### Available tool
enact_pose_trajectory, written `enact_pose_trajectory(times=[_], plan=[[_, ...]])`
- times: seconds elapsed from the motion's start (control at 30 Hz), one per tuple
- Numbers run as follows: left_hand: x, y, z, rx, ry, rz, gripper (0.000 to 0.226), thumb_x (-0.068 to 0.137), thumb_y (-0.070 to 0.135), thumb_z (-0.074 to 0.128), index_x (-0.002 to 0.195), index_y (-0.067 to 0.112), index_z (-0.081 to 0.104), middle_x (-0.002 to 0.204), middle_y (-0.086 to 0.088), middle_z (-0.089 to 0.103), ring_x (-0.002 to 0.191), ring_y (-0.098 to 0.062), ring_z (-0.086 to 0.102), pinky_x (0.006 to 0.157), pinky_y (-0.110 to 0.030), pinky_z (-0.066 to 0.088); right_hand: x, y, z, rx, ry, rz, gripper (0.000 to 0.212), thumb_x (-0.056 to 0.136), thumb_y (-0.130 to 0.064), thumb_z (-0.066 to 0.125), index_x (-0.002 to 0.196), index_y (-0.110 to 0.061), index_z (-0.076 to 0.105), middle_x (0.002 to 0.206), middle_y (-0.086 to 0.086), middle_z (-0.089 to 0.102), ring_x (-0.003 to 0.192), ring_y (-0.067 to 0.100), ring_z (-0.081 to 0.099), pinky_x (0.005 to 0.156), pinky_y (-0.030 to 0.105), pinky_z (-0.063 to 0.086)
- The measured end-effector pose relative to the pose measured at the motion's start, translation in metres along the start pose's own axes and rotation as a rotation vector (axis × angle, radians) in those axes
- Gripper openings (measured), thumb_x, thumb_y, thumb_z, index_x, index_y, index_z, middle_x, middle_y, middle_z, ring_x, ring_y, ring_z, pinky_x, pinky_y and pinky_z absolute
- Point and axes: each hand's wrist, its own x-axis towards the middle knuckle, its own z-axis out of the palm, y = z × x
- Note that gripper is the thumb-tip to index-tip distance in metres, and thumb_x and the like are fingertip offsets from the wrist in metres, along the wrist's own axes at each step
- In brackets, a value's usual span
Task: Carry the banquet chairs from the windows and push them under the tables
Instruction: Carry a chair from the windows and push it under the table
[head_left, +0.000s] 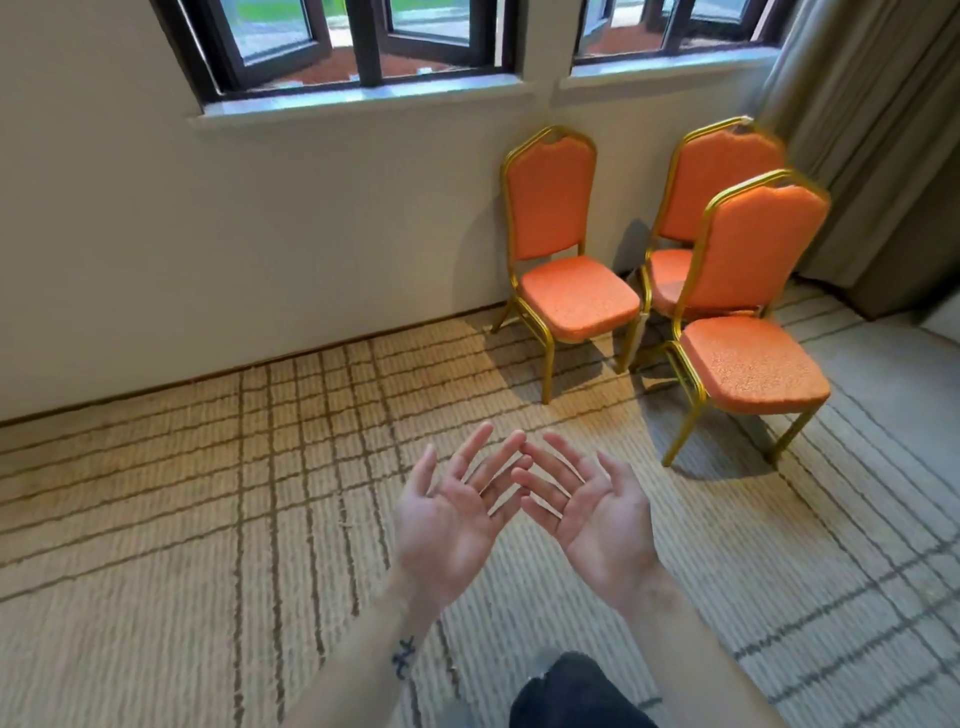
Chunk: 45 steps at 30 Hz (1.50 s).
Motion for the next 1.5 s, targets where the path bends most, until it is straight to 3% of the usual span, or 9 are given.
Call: enact_pose_trajectory(times=[0.33, 0.63, 0.97, 1.3, 1.5], plan=[[0.209, 0.059, 0.064, 0.019, 0.013, -0.002, 0.065, 0.104, 0.056, 0.029, 0.151, 0.014, 0.047, 0.148, -0.02, 0.055, 0.14, -0.037, 0.049, 0.123, -0.053, 0.028, 0.203, -0.107, -0.01, -0.001, 0.014, -0.035, 0.056, 0.106, -0.047, 0.03, 0.144, -0.012, 0.053, 0.138, 0.017, 0.063, 0.13, 0.038, 0.058, 0.114, 0.053, 0.038], [0.371, 0.105, 0.149, 0.042, 0.031, 0.027, 0.065, 0.105, 0.056, 0.027, 0.15, 0.015, 0.048, 0.147, -0.018, 0.056, 0.135, -0.038, 0.055, 0.11, -0.052, 0.039, 0.337, -0.236, -0.022, -0.026, 0.046, -0.103, 0.054, 0.107, -0.045, 0.028, 0.142, -0.014, 0.055, 0.135, 0.013, 0.067, 0.124, 0.035, 0.064, 0.111, 0.052, 0.042], [0.577, 0.101, 0.251, 0.18, -0.046, -0.177, 0.063, 0.105, 0.054, 0.027, 0.15, 0.016, 0.048, 0.145, -0.017, 0.059, 0.133, -0.037, 0.057, 0.121, -0.055, 0.029, 0.47, -0.358, -0.082, 0.116, 0.255, -0.223, 0.052, 0.107, -0.042, 0.031, 0.142, -0.012, 0.054, 0.135, 0.015, 0.066, 0.123, 0.035, 0.064, 0.098, 0.044, 0.05], [0.734, 0.107, 0.36, 0.277, -0.17, -0.424, 0.062, 0.103, 0.057, 0.033, 0.148, 0.017, 0.051, 0.145, -0.016, 0.059, 0.136, -0.037, 0.055, 0.122, -0.053, 0.028, 0.559, -0.469, -0.112, 0.301, 0.412, -0.378, 0.053, 0.107, -0.042, 0.032, 0.144, -0.01, 0.052, 0.136, 0.017, 0.065, 0.127, 0.035, 0.062, 0.101, 0.046, 0.048], [0.802, 0.09, 0.398, 0.289, -0.23, -0.453, 0.063, 0.104, 0.057, 0.031, 0.15, 0.017, 0.048, 0.145, -0.016, 0.059, 0.137, -0.036, 0.053, 0.123, -0.055, 0.024, 0.599, -0.516, -0.14, 0.297, 0.472, -0.392, 0.052, 0.107, -0.042, 0.032, 0.142, -0.011, 0.054, 0.135, 0.016, 0.065, 0.126, 0.035, 0.062, 0.109, 0.049, 0.043]])
